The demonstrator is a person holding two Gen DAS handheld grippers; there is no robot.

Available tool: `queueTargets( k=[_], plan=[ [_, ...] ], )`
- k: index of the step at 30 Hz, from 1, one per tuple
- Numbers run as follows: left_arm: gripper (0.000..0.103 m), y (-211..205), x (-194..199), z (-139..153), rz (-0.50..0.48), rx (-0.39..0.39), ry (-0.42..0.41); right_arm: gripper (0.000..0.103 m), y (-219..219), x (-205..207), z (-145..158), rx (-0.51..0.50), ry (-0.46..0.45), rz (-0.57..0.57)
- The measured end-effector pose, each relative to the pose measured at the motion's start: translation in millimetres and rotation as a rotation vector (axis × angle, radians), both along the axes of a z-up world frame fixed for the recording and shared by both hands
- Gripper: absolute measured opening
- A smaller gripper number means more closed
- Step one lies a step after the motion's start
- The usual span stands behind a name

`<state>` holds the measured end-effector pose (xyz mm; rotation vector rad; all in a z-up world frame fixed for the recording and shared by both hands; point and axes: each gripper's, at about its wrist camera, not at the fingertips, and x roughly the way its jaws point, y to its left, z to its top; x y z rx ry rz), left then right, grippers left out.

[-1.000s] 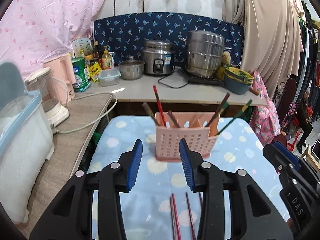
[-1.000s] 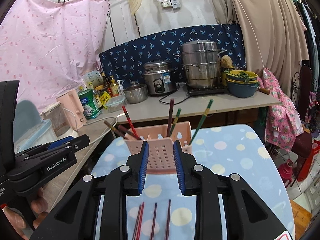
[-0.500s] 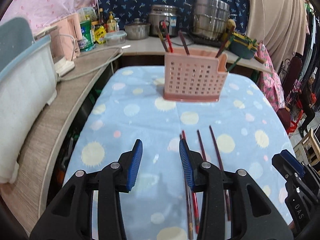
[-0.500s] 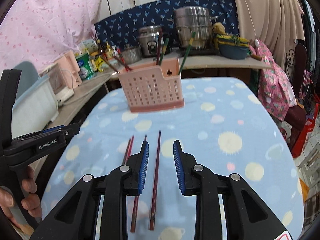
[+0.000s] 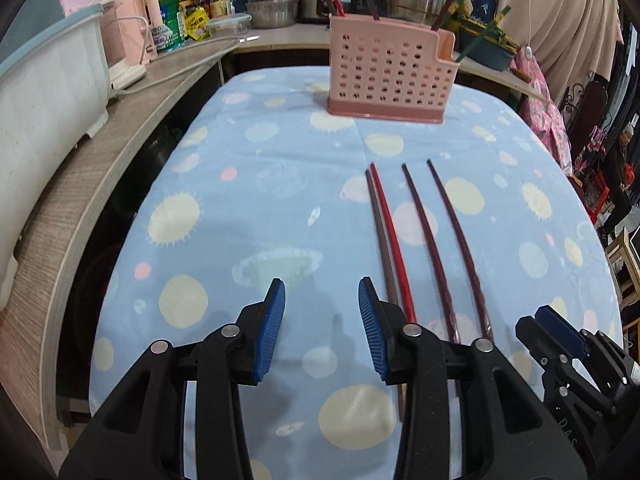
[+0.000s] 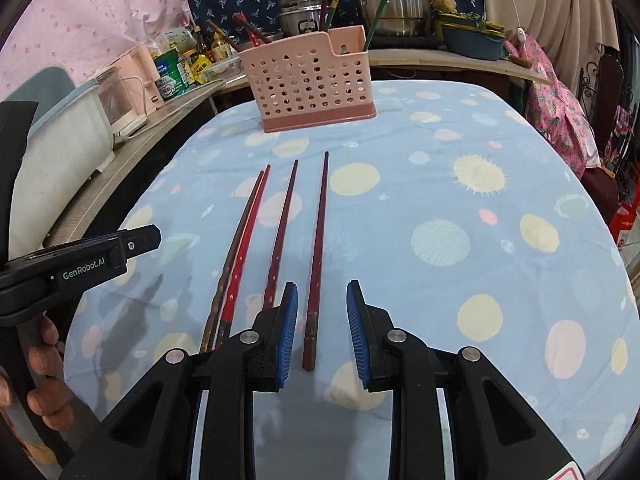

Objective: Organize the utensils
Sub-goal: 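Move both open tools back over the remaining chopsticks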

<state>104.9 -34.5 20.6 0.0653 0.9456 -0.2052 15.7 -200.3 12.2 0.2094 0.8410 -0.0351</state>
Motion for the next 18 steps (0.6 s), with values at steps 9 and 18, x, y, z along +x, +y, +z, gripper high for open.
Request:
queueTargets(
  k=[9, 18],
  plan=[
    [0.047, 4.6, -13.8, -18.0, -0.002, 0.003, 0.041, 0.025, 13.7, -1.8, -21.9, 0.002, 0.046, 0.033],
    [0.050, 2.7, -21.6, -26.2, -0.017, 0.009, 0.061, 0.012, 11.6, -3.1, -33.6, -0.002, 0.069, 0.015]
  ],
)
